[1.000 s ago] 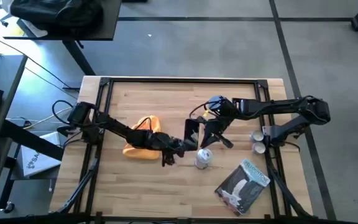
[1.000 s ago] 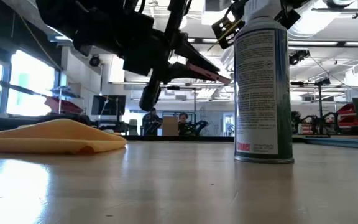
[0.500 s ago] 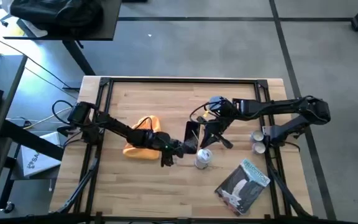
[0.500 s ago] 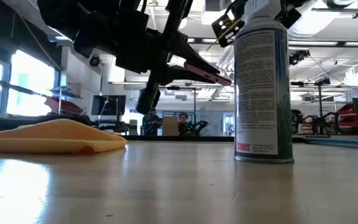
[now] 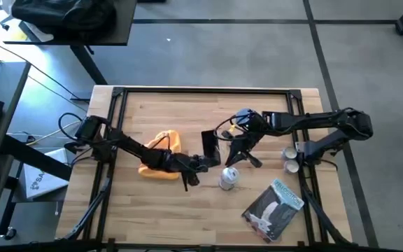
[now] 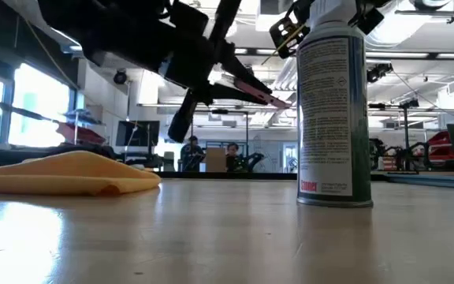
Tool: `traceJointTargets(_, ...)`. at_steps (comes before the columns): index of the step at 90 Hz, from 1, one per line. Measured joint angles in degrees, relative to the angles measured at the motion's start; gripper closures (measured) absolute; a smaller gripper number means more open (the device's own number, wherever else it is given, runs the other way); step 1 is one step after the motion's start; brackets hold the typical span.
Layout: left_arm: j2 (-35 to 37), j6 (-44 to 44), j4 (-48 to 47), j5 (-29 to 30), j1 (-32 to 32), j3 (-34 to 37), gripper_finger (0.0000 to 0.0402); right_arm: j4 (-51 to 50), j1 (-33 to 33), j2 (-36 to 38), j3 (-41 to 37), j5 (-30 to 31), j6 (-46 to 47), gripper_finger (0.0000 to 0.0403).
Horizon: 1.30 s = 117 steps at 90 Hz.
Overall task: Apply microfiber cloth
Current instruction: Spray the pink cellphone with the spray bottle
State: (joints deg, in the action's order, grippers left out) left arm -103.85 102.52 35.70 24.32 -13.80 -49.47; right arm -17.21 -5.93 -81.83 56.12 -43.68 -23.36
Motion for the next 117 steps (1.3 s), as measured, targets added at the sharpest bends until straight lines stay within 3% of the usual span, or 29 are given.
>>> traceJointTargets(19, 0.0, -0.81, 2.26, 3.26, -0.61, 0.0, 0.0391, 0.31, -0.02, -1.69, 0.11, -0.59, 0.38, 0.0403)
traceJointTargets(56, 0.0, -13.34, 1.92, 3.39, -2.43, 0.0, 0.0391, 1.47, -0.02, -0.93, -0.04, 0.27, 1.84, 0.0403)
traceJointTargets(86, -0.02, -8.47, 7.92, 2.13, -3.8, 0.0, 0.0391, -1.25, 0.26, -0.99, 2.58, 0.86, 2.26, 0.0403)
traceJointTargets(103, -0.02, -20.78, 9.9, 10.64, -2.97, 0.0, 0.0391, -8.86, 2.44, -1.1, 8.95, 7.25, -1.67, 0.0403)
traceJointTargets(117, -0.02, -32.45, 8.72, 11.43, -3.17, 0.0, 0.0391, -17.53, 5.68, -1.15, 15.89, 16.26, -3.77, 0.0403)
